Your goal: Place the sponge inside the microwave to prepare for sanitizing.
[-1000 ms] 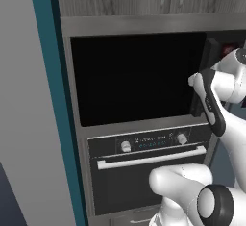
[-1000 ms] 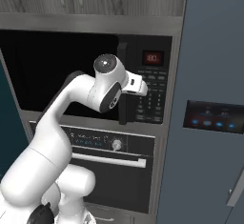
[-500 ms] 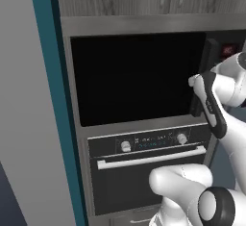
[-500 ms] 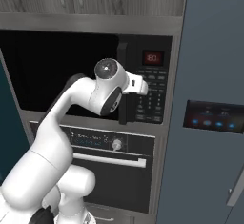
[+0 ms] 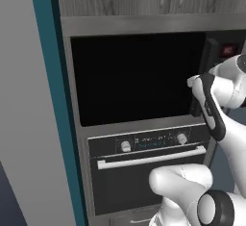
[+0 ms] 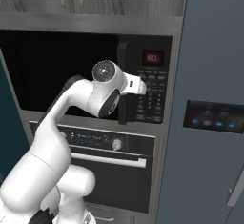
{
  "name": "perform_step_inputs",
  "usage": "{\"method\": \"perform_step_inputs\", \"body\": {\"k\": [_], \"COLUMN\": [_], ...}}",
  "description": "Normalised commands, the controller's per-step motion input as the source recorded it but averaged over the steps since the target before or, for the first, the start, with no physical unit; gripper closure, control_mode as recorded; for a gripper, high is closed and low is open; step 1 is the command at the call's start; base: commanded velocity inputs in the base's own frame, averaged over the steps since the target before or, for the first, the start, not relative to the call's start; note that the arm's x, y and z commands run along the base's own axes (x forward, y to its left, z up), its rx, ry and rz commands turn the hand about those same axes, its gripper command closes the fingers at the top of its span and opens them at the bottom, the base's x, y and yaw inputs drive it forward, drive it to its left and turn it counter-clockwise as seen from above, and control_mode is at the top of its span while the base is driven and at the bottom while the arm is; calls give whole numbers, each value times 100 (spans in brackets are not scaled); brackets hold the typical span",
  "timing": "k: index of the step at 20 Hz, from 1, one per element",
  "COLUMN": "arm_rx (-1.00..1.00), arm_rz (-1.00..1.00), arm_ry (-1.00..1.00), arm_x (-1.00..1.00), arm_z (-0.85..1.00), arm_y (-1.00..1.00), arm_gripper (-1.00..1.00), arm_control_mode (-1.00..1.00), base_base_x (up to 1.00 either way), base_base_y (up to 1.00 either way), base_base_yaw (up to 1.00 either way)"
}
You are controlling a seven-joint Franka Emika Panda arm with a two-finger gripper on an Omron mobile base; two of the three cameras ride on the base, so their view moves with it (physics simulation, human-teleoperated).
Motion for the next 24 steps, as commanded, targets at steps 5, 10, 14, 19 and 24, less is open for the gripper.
{"method": "perform_step_inputs", "body": {"k": [5, 10, 14, 19, 24], "arm_rx": [1, -10, -13, -4, -5], "arm_rz": [-3, -12, -28, -31, -30], "arm_ry": [-1, 0, 0, -4, -18], "arm_x": [-90, -98, -100, -100, -100], "arm_z": [0, -8, -27, -27, -41], "arm_y": [-6, 21, 32, 22, 43], "arm_gripper": [100, 100, 100, 100, 100], "arm_control_mode": [-100, -100, -100, -100, -100], "base_base_x": [0, 0, 0, 0, 0], "base_base_y": [0, 0, 0, 0, 0], "base_base_yaw": [0, 0, 0, 0, 0]}}
